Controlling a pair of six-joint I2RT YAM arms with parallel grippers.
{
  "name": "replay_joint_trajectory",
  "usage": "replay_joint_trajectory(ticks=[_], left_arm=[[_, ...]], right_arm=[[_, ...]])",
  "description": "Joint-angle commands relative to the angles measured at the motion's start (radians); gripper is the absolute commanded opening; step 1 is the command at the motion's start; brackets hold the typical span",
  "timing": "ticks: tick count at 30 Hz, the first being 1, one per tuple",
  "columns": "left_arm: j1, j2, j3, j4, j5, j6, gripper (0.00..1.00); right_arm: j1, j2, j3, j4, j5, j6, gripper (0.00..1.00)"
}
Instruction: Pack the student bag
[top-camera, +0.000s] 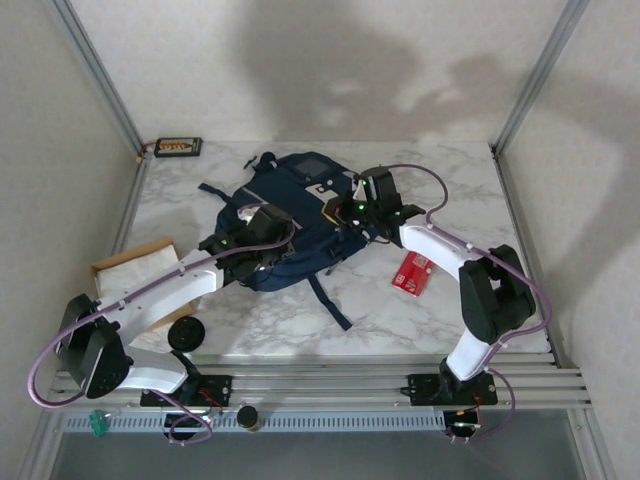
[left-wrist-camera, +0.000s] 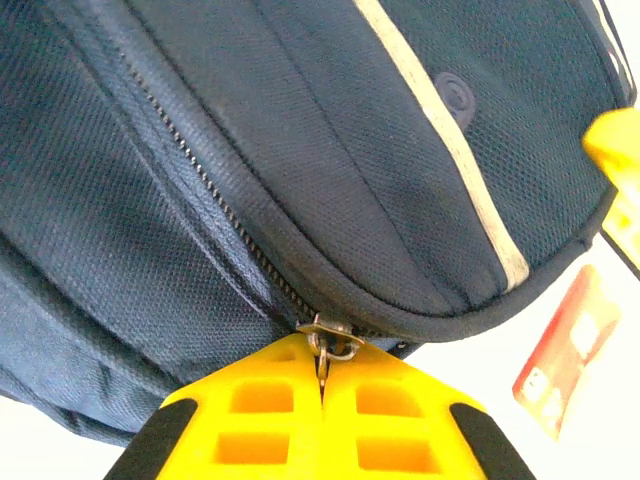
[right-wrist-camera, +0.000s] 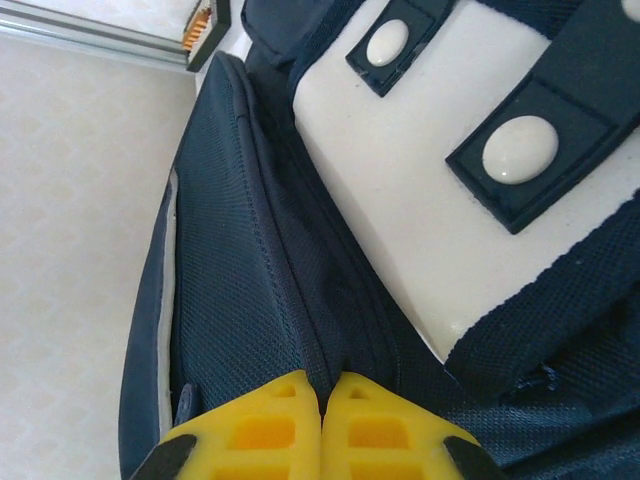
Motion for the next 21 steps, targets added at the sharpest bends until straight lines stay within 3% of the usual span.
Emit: replay_joint_trajectory(ticks=[1,3,7,9,13,17,21], left_arm=[[0.014,0.006,-0.024,0.034,0.055,0.117,0.00],[0.013,0.031,-0.014,0.058,0.072,0.126,0.00],[0.010,0.047,-0.015,0.115,0.099,0.134,0.00],[0.011,0.045,-0.021,0.118,0.093,0.141,0.00],[0.011,0.035,-0.050,0.129,0.098,0.152,0.00],[0.013,0.041,-0.061,0.153,0.122,0.153,0.00],[0.013,0.037,-0.069,0.160,0.109,0.158,0.00]], right_arm=[[-0.011,-0.040,0.048,-0.002,0.086,-0.049,0.08],[0.022,-0.037,0.048,-0.005,0.071,-0.040,0.18],[0.082,-0.079,-0.005,-0.035,0.095,0.006,0.50],[0.106,-0.109,-0.065,0.017,0.085,0.078,0.58],[0.168,-0.116,-0.105,0.088,0.112,0.226,0.57],[0.228,-0.109,-0.153,0.178,0.171,0.366,0.49],[0.250,-0.051,-0.100,0.135,0.219,0.411,0.47]])
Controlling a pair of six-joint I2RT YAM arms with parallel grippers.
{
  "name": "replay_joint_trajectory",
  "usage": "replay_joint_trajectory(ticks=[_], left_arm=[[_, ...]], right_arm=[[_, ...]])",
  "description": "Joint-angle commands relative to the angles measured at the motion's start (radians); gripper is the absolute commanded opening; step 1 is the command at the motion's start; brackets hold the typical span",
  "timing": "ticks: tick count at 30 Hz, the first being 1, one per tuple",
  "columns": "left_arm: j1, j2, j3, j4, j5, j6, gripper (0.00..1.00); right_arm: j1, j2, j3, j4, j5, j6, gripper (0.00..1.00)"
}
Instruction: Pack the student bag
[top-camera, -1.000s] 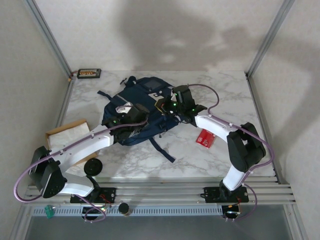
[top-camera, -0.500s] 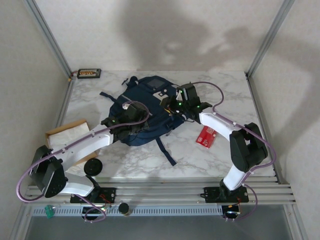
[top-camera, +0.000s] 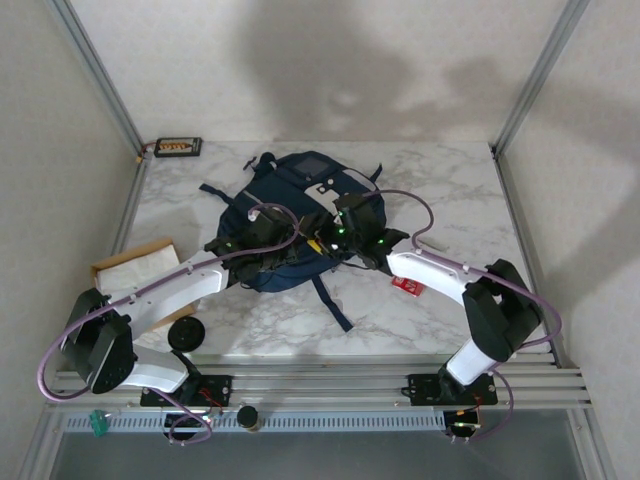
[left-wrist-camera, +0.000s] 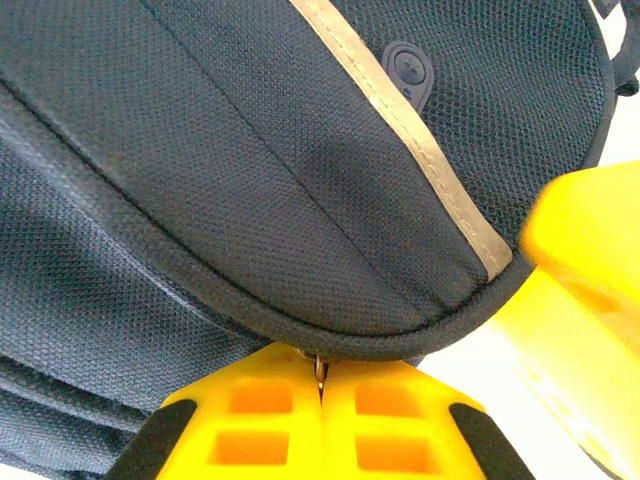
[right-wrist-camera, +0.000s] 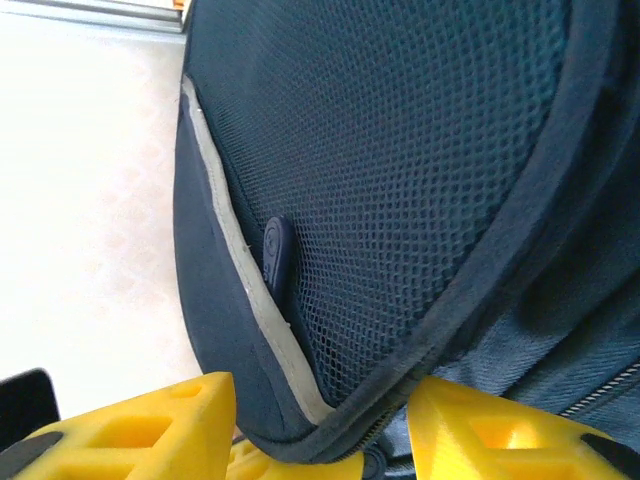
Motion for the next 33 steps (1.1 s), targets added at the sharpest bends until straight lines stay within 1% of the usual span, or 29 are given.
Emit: replay_joint_trajectory(ticks=[1,4,5,6,8,9,10,12,15,18,20,22,24,26,28,30,32,33], left_arm=[[-0.001,0.003,-0.013,0.071,0.023,0.024,0.00],[0.001,0.003,-0.022,0.077,0.025,0.026,0.00],[0.002,0.003,-0.023,0.077,0.021,0.028,0.00],[0.004,0.003,-0.025,0.073,0.015,0.030,0.00],[0.012,-0.001,-0.026,0.057,-0.004,0.032,0.00],[0.016,-0.007,-0.026,0.050,-0.018,0.035,0.00],[0.019,-0.016,-0.028,0.045,-0.029,0.039,0.00],[0.032,-0.032,-0.026,0.030,-0.040,0.058,0.00],[0.067,-0.055,0.003,-0.013,-0.057,0.091,0.00],[0.104,-0.086,0.013,-0.044,-0.060,0.114,0.00],[0.124,-0.100,0.014,-0.070,-0.077,0.125,0.00],[0.142,-0.114,0.001,-0.076,-0.090,0.146,0.00],[0.163,-0.114,-0.005,-0.086,-0.082,0.170,0.00],[0.178,-0.114,-0.009,-0.083,-0.081,0.189,0.00],[0.182,-0.114,-0.014,-0.062,-0.070,0.217,0.00],[0.182,-0.108,-0.020,-0.036,-0.048,0.240,0.00],[0.182,-0.083,-0.018,-0.016,-0.034,0.247,0.00],[0.182,-0.071,-0.017,0.002,-0.003,0.254,0.00]], right_arm=[[0.022,0.038,0.024,0.057,0.068,0.110,0.46],[0.028,0.065,0.035,0.073,0.115,0.118,0.35],[0.026,0.075,0.045,0.054,0.124,0.113,0.29],[0.026,0.075,0.043,0.049,0.139,0.108,0.20],[0.026,0.057,0.025,0.048,0.181,0.086,0.06],[0.026,0.043,0.022,0.033,0.215,0.062,0.02],[0.027,0.030,0.021,0.003,0.247,0.044,0.01],[0.021,0.008,0.017,-0.057,0.282,0.000,0.00],[0.004,-0.032,-0.015,-0.112,0.299,-0.069,0.00],[-0.053,-0.080,-0.071,-0.092,0.205,-0.112,0.00],[-0.111,-0.107,-0.093,-0.108,0.160,-0.164,0.00],[-0.173,-0.105,-0.090,-0.109,0.049,-0.235,0.00],[-0.235,-0.098,-0.057,-0.161,-0.031,-0.339,0.00],[-0.286,-0.104,-0.028,-0.236,-0.035,-0.433,0.00],[-0.345,-0.104,-0.005,-0.261,-0.086,-0.533,0.00],[-0.406,-0.076,0.053,-0.336,-0.101,-0.603,0.00],[-0.453,-0.059,0.085,-0.366,-0.106,-0.627,0.00],[-0.464,-0.057,0.088,-0.354,-0.119,-0.633,0.00]])
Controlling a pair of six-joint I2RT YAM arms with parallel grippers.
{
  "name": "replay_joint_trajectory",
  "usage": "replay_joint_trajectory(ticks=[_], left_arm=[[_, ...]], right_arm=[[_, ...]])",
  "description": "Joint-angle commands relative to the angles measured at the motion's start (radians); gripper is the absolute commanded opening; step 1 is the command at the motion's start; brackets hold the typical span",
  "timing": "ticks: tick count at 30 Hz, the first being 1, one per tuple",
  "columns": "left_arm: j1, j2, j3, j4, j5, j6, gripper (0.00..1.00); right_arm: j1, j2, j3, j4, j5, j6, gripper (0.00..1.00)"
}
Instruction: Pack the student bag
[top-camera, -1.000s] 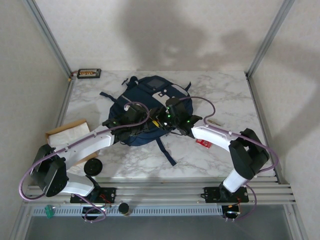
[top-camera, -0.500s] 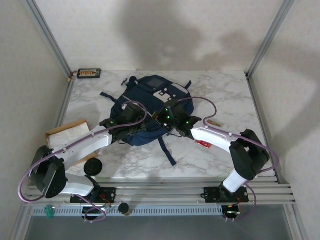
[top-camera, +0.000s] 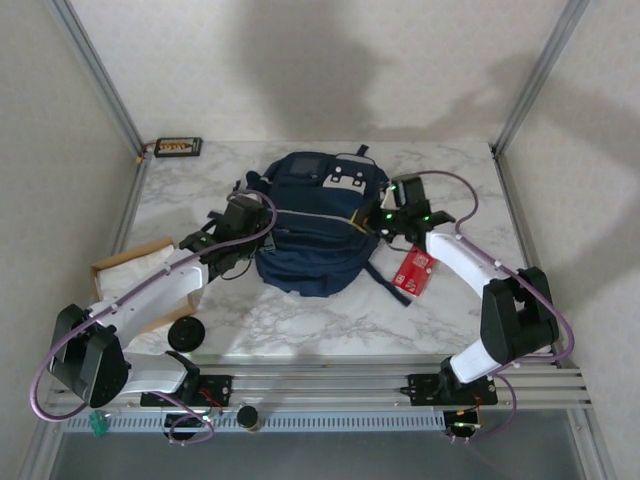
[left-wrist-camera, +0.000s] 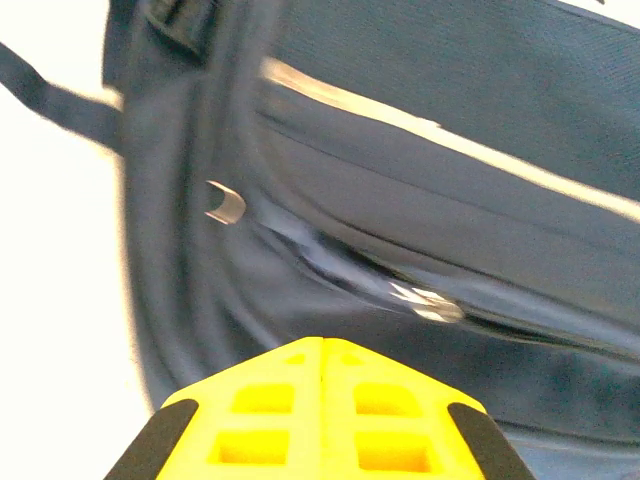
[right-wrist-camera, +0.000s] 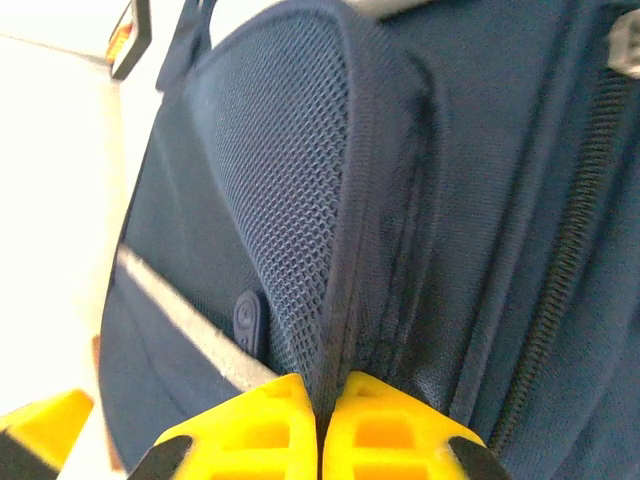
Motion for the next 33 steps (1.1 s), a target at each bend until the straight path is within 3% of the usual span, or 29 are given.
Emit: replay_joint_trajectory(ticks=[1,8,9,11,12,16,19,26,33], left_arm=[[0.011,0.024,-0.003,0.023,0.024,0.055,0.00],[-0.005,0.042,-0.031,0.133,0.108,0.067,0.00],[-0.016,0.028,-0.044,0.155,0.107,0.074,0.00],[-0.028,0.011,-0.068,0.199,0.126,0.092,0.00],[-0.027,0.015,-0.067,0.201,0.131,0.103,0.00],[-0.022,0.073,-0.018,0.167,0.079,0.106,0.02],[-0.021,0.089,-0.010,0.199,0.084,0.088,0.03],[-0.004,0.125,-0.008,0.235,0.062,0.070,0.08],[-0.004,0.133,-0.023,0.283,0.133,0.080,0.09]], right_arm=[[-0.073,0.018,0.060,-0.045,0.044,-0.126,0.00],[-0.055,-0.003,0.054,-0.085,0.030,-0.156,0.02],[-0.056,-0.004,0.056,-0.098,0.040,-0.162,0.07],[-0.061,0.001,0.080,-0.148,0.064,-0.178,0.32],[-0.060,-0.001,0.090,-0.166,0.084,-0.178,0.39],[-0.032,-0.038,0.043,-0.175,0.092,-0.108,0.61],[0.003,-0.086,-0.033,-0.154,0.104,-0.007,0.69],[0.139,-0.140,-0.101,-0.005,0.103,0.201,0.77],[0.148,-0.105,-0.041,0.032,0.151,0.272,0.77]])
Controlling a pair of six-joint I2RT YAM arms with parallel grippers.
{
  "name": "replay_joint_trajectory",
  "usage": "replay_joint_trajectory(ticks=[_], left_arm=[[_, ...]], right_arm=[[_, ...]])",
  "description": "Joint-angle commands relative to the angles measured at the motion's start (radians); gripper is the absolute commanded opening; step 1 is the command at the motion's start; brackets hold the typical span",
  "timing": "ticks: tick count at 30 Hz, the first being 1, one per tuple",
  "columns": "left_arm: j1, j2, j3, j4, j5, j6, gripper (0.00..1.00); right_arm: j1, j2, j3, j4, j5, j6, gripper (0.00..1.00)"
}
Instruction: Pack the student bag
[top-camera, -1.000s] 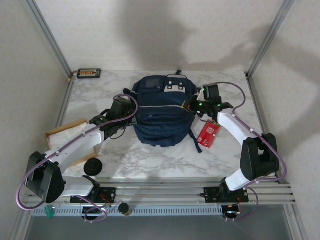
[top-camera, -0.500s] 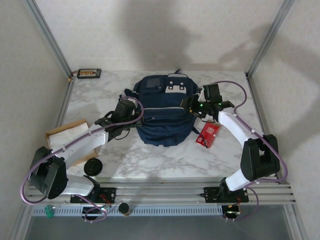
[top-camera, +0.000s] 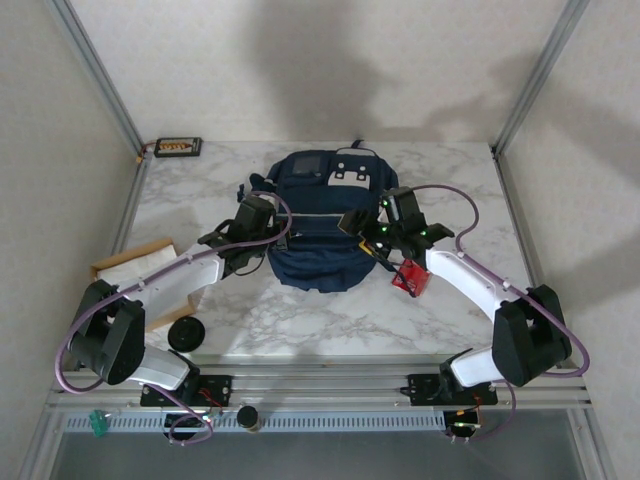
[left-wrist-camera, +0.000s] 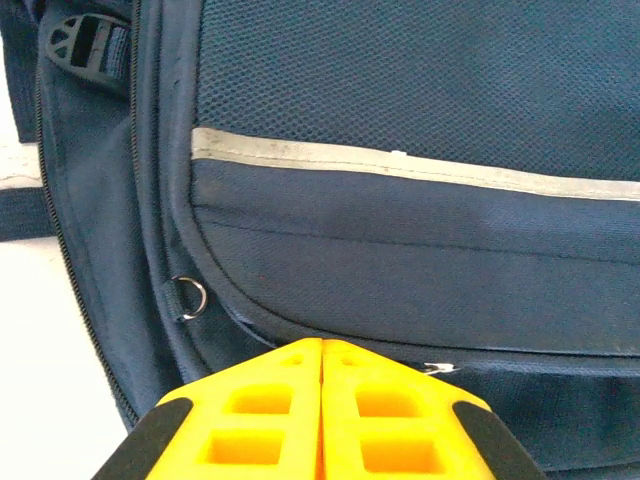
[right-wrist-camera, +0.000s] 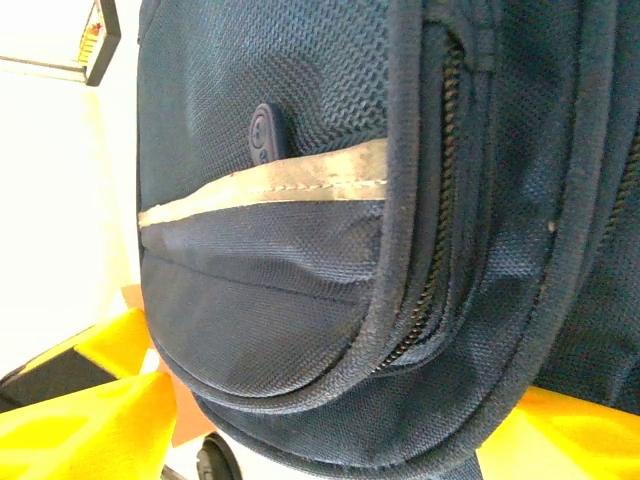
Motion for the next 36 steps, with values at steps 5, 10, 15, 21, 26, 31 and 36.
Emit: replay_joint_trajectory(ticks=[5,10,15,21,26,31,36], left_arm=[[0.017,0.013,0.027,0.015,-0.031,0.006,0.09],[0.064,-0.012,-0.025,0.095,0.034,-0.053,0.10],[0.122,-0.022,-0.050,0.112,0.046,-0.063,0.11],[0.195,0.035,-0.063,0.159,0.057,-0.125,0.12],[0.215,0.104,-0.064,0.238,0.103,-0.111,0.10],[0.210,0.152,-0.070,0.263,0.178,-0.086,0.07],[0.180,0.167,-0.099,0.296,0.206,-0.095,0.06]], right_arm=[[0.016,-0.028,0.048,-0.053,0.108,0.068,0.79],[0.054,-0.048,0.102,-0.179,0.209,0.034,0.83],[0.072,-0.056,0.085,-0.119,0.213,0.074,0.84],[0.087,0.048,0.106,-0.001,0.197,0.115,0.80],[0.090,0.114,0.188,0.006,0.199,0.098,0.76],[0.094,0.092,0.240,-0.081,0.278,0.095,0.74],[0.098,0.075,0.241,-0.082,0.289,0.113,0.74]])
